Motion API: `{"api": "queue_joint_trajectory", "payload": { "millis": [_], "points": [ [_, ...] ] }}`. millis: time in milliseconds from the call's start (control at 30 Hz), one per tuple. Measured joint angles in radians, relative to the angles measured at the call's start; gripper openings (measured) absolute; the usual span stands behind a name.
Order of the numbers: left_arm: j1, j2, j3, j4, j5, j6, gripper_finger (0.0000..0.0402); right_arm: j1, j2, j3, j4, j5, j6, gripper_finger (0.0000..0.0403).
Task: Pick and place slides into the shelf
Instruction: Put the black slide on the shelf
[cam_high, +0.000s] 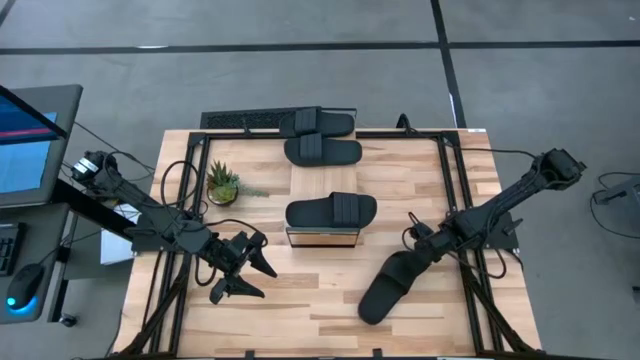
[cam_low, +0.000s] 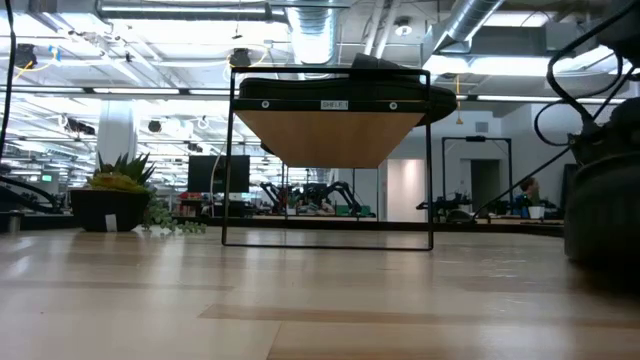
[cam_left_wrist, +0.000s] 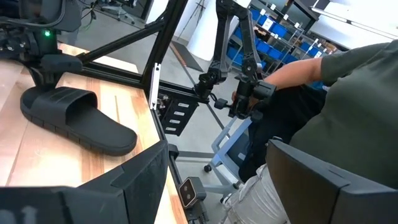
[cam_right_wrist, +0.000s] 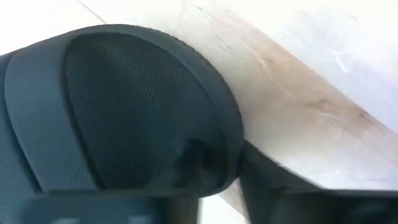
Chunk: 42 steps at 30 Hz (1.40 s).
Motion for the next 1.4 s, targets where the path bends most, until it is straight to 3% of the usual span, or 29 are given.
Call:
{"api": "queue_joint_trajectory", "payload": {
  "millis": [67,667,1400],
  "points": [
    [0.000,0.000,0.000,0.000,0.000,-0.001,0.0258,0.000,0.000,-0.001,0.001,-0.002,-0.004,0.0031],
    [0.000,0.000,0.000,-0.002,0.000,-0.003,0.0258,0.003,-0.145,0.111,-0.159,0.018,-0.010,0.0019],
    [-0.024,0.004,0.000,0.001,-0.025,-0.042,0.0258,0.003,-0.323,0.470,-0.417,0.053,-0.050,0.0012]
  ]
}}
